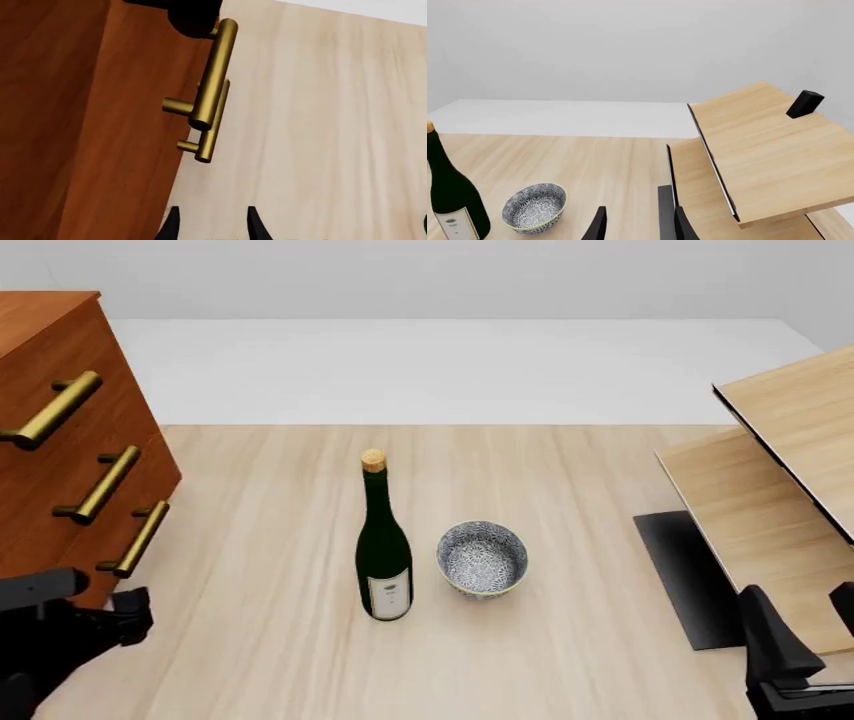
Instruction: Close the bottom drawer of the cabinet and open the top drawer.
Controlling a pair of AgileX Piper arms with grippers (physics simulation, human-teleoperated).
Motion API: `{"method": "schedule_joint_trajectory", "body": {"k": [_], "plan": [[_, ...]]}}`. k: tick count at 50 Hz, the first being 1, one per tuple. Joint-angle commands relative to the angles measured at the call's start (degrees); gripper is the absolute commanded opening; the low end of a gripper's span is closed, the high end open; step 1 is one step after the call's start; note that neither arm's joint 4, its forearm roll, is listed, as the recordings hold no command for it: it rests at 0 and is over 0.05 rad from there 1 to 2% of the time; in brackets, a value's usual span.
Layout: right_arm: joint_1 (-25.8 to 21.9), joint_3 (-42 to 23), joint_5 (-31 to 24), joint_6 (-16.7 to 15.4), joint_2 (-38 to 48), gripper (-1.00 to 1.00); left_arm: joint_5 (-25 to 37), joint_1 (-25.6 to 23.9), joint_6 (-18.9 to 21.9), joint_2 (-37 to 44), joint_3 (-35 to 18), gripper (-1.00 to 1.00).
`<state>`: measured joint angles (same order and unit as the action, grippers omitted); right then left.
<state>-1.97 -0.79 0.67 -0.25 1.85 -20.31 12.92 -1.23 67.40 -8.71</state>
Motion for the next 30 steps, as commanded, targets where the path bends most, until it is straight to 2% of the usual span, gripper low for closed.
{"method": "schedule_joint_trajectory", "body": {"k": [1,13,18,21,24,26,27,30], "plan": [[0.05,-0.08,-0.29,0.06,-0.24,1.00,1.97,-3.96,-0.91,-2.16,-0.29,1.00],[0.07,-0.10,-0.75,0.03,-0.74,1.00,4.47,-10.21,-2.61,-4.01,-1.31,1.00],[0.07,-0.10,-0.74,0.08,-0.72,1.00,6.24,-12.52,-1.56,-6.13,-2.29,1.00],[0.09,-0.10,-0.74,0.05,-0.70,1.00,7.84,-14.54,0.06,-8.07,-2.96,1.00],[0.09,-0.10,-0.74,0.05,-0.70,1.00,9.17,-15.90,4.59,-10.71,-3.76,1.00],[0.07,-0.09,-0.73,0.05,-0.70,1.00,9.96,-18.61,9.30,-12.27,-4.19,1.00],[0.05,-0.10,-0.74,0.05,-0.71,1.00,10.67,-18.72,9.20,-12.90,-4.59,1.00],[0.08,-0.10,-0.75,0.06,-0.73,1.00,10.77,-21.22,13.45,-13.63,-5.01,1.00]]}}
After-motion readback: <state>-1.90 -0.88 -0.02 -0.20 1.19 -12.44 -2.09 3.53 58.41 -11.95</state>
